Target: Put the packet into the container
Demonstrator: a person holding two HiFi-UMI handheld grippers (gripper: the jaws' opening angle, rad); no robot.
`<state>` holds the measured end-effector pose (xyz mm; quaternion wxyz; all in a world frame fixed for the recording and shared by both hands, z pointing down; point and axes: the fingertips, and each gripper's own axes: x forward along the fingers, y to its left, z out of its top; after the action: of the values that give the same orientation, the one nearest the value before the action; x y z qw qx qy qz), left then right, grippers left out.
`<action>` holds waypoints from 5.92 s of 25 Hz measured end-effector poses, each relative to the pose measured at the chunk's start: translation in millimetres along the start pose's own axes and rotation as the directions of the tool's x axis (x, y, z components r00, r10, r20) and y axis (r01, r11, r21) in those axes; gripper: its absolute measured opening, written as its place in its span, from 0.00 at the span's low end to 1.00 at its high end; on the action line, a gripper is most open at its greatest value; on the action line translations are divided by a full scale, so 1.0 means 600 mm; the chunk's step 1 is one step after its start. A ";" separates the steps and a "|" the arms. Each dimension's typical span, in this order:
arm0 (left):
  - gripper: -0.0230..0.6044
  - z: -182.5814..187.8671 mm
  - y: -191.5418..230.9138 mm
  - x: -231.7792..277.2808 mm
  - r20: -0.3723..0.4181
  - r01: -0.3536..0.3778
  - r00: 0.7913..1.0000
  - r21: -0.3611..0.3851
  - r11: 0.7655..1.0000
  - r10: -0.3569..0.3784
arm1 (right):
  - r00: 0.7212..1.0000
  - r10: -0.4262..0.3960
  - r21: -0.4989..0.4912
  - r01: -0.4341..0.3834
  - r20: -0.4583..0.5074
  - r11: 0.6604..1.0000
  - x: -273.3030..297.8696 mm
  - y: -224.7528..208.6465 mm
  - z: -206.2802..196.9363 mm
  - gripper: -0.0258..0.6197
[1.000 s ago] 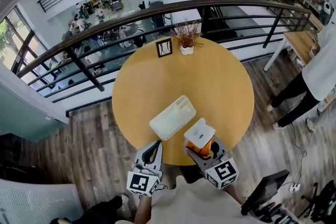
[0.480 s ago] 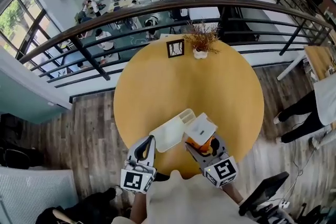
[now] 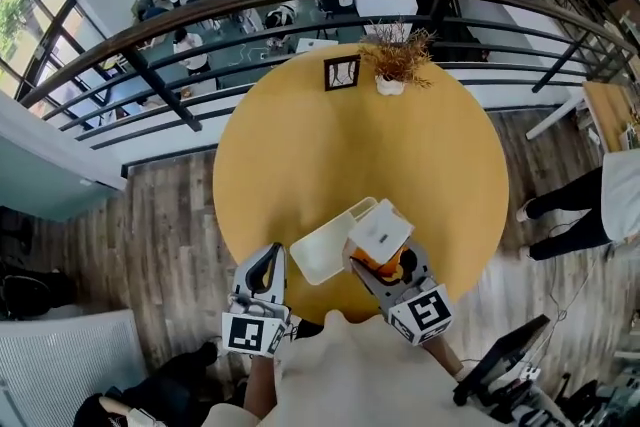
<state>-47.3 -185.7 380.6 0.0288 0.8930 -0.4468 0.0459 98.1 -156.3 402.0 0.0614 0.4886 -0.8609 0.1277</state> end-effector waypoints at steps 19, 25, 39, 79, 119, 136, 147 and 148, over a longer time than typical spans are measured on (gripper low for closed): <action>0.04 -0.116 0.002 -0.059 -0.133 -0.060 0.990 -0.138 0.989 0.041 | 0.981 0.038 0.069 -0.025 -0.192 0.997 -0.004 0.039 -0.117 0.50; 0.04 -0.142 -0.011 -0.068 -0.166 -0.057 0.986 -0.169 0.984 0.028 | 0.972 0.064 0.095 -0.044 -0.224 0.994 -0.003 0.044 -0.138 0.50; 0.04 -0.153 -0.007 -0.065 -0.175 -0.106 0.982 -0.198 0.974 0.071 | 0.922 0.009 -0.506 -0.220 -0.387 0.834 0.020 0.046 -0.155 0.50; 0.04 -0.151 0.071 -0.109 -0.101 -0.217 0.975 -0.287 0.933 0.195 | 0.582 -0.093 -0.588 -0.807 -0.808 0.059 0.093 0.041 -0.310 0.50; 0.04 -0.153 0.099 -0.130 -0.118 -0.251 0.967 -0.293 0.923 0.226 | 0.296 -0.136 -0.311 -0.945 -0.946 0.106 0.104 0.037 -0.361 0.57; 0.04 -0.159 0.081 -0.115 -0.117 -0.215 0.975 -0.284 0.934 0.189 | 0.488 -0.032 -0.488 -0.862 -0.872 0.135 0.106 0.052 -0.300 0.33; 0.04 -0.150 0.076 -0.113 -0.109 -0.198 0.979 -0.268 0.943 0.174 | 0.624 0.041 -0.600 -0.767 -0.781 0.228 0.120 0.071 -0.282 0.05; 0.04 -0.148 0.075 -0.111 -0.108 -0.194 0.979 -0.265 0.945 0.171 | 0.632 0.058 -0.598 -0.755 -0.773 0.269 0.121 0.072 -0.276 0.05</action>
<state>-127.9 -151.7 462.2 0.1665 0.8325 -0.5279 0.0235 20.5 -148.9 570.7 0.5508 0.0403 -0.8111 -0.1924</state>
